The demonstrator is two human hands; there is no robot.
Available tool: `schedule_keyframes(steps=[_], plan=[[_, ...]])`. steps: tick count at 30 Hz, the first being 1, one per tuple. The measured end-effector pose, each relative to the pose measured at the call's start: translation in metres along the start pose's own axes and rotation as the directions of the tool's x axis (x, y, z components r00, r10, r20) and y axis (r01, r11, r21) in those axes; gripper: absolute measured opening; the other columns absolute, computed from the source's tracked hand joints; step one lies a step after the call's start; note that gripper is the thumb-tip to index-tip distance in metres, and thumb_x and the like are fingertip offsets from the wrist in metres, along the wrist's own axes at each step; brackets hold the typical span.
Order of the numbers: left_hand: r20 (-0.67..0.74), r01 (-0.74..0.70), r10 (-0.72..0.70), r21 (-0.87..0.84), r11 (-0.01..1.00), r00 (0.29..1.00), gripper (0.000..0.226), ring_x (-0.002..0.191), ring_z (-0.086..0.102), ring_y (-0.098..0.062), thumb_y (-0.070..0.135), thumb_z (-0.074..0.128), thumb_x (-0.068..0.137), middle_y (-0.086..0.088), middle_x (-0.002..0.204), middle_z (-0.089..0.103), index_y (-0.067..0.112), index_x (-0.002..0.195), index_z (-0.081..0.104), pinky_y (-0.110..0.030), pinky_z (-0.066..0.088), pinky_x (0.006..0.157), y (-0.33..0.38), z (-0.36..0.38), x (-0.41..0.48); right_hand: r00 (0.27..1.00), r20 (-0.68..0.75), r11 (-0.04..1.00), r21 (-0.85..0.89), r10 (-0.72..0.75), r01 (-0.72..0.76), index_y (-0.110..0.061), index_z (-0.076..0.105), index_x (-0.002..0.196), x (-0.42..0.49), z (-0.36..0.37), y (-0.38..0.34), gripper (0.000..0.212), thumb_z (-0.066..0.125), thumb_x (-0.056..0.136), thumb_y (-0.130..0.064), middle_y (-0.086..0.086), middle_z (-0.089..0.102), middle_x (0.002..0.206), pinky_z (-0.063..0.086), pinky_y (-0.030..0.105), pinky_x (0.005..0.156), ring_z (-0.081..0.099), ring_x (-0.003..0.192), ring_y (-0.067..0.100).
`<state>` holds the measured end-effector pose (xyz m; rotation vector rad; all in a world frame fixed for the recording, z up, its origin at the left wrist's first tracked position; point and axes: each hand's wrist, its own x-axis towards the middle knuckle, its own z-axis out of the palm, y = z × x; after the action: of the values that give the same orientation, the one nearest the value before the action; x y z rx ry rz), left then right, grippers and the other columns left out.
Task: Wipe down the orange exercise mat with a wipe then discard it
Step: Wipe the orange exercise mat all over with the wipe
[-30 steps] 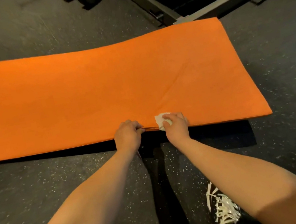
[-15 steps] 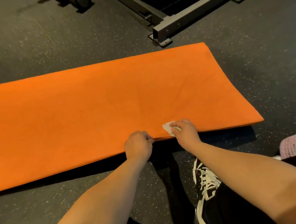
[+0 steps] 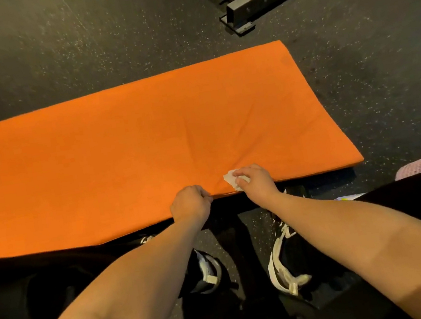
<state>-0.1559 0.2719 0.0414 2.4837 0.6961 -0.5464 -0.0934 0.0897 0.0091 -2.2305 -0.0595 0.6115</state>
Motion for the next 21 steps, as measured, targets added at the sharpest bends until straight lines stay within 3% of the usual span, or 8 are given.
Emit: schedule_keyframes(steps=[5, 7, 9, 12, 16, 19, 21], plan=[[0.077, 0.024, -0.022, -0.027, 0.999, 0.997, 0.004, 0.092, 0.061, -0.022, 0.035, 0.065, 0.094, 0.007, 0.097, 0.067, 0.034, 0.091, 0.066, -0.042, 0.050, 0.090, -0.011, 0.012, 0.003, 0.999, -0.009, 0.999, 0.039, 0.035, -0.035, -0.015, 0.071, 0.124, -0.010, 0.005, 0.000, 0.026, 0.058, 0.102, -0.015, 0.003, 0.053, 0.134, 0.036, 0.022, 0.096, 0.053, 0.124, 0.023], [0.091, 0.006, -0.001, -0.053, 0.999, 0.996, 0.011, 0.094, 0.059, -0.022, 0.028, 0.060, 0.092, 0.008, 0.102, 0.065, 0.038, 0.091, 0.063, -0.046, 0.045, 0.099, -0.007, 0.018, 0.007, 0.999, -0.025, 0.998, 0.048, 0.048, -0.047, -0.015, 0.071, 0.122, -0.011, 0.005, 0.000, 0.025, 0.059, 0.101, -0.014, 0.002, 0.054, 0.132, 0.036, 0.021, 0.094, 0.054, 0.122, 0.022], [0.069, -0.029, 0.036, -0.110, 0.994, 0.997, 0.020, 0.101, 0.055, -0.020, 0.029, 0.054, 0.091, 0.010, 0.106, 0.061, 0.043, 0.103, 0.061, -0.046, 0.032, 0.107, 0.007, 0.023, 0.010, 0.998, -0.024, 0.997, 0.046, 0.059, -0.058, -0.017, 0.071, 0.122, -0.009, 0.002, -0.001, 0.025, 0.060, 0.100, -0.016, 0.002, 0.055, 0.132, 0.036, 0.021, 0.093, 0.054, 0.123, 0.022], [0.021, -0.110, 0.116, -0.196, 0.974, 0.993, 0.030, 0.111, 0.053, -0.015, 0.042, 0.050, 0.097, 0.012, 0.115, 0.056, 0.039, 0.126, 0.055, -0.046, 0.022, 0.109, 0.039, 0.032, 0.016, 0.996, 0.003, 0.986, 0.143, 0.090, -0.089, -0.018, 0.067, 0.130, -0.006, -0.006, 0.000, 0.030, 0.061, 0.101, -0.022, 0.005, 0.054, 0.140, 0.040, 0.030, 0.099, 0.051, 0.129, 0.025], [0.047, -0.193, 0.207, -0.215, 0.957, 0.977, 0.033, 0.115, 0.053, -0.013, 0.043, 0.039, 0.104, 0.012, 0.128, 0.056, 0.039, 0.134, 0.051, -0.039, 0.021, 0.096, 0.071, 0.046, 0.033, 0.979, 0.014, 0.892, 0.411, 0.203, -0.191, -0.019, 0.053, 0.146, 0.003, -0.017, -0.001, 0.040, 0.050, 0.107, -0.030, 0.004, 0.048, 0.152, 0.041, 0.031, 0.099, 0.047, 0.136, 0.023], [0.131, -0.233, 0.280, -0.291, 0.928, 0.951, 0.036, 0.122, 0.054, -0.018, 0.045, 0.038, 0.105, 0.006, 0.136, 0.057, 0.038, 0.138, 0.049, -0.046, 0.034, 0.107, 0.088, 0.057, 0.048, 0.967, 0.020, 0.861, 0.450, 0.254, -0.235, -0.024, 0.044, 0.152, 0.011, -0.021, 0.001, 0.043, 0.041, 0.110, -0.032, 0.002, 0.043, 0.157, 0.040, 0.037, 0.112, 0.040, 0.144, 0.023], [0.172, -0.247, 0.317, -0.336, 0.909, 0.933, 0.036, 0.125, 0.055, -0.021, 0.039, 0.039, 0.106, 0.002, 0.138, 0.058, 0.035, 0.140, 0.050, -0.049, 0.039, 0.107, 0.101, 0.063, 0.054, 0.957, -0.006, 0.856, 0.449, 0.292, -0.258, -0.023, 0.041, 0.154, 0.014, -0.024, 0.004, 0.044, 0.037, 0.111, -0.031, 0.002, 0.042, 0.157, 0.037, 0.036, 0.114, 0.039, 0.144, 0.023]])
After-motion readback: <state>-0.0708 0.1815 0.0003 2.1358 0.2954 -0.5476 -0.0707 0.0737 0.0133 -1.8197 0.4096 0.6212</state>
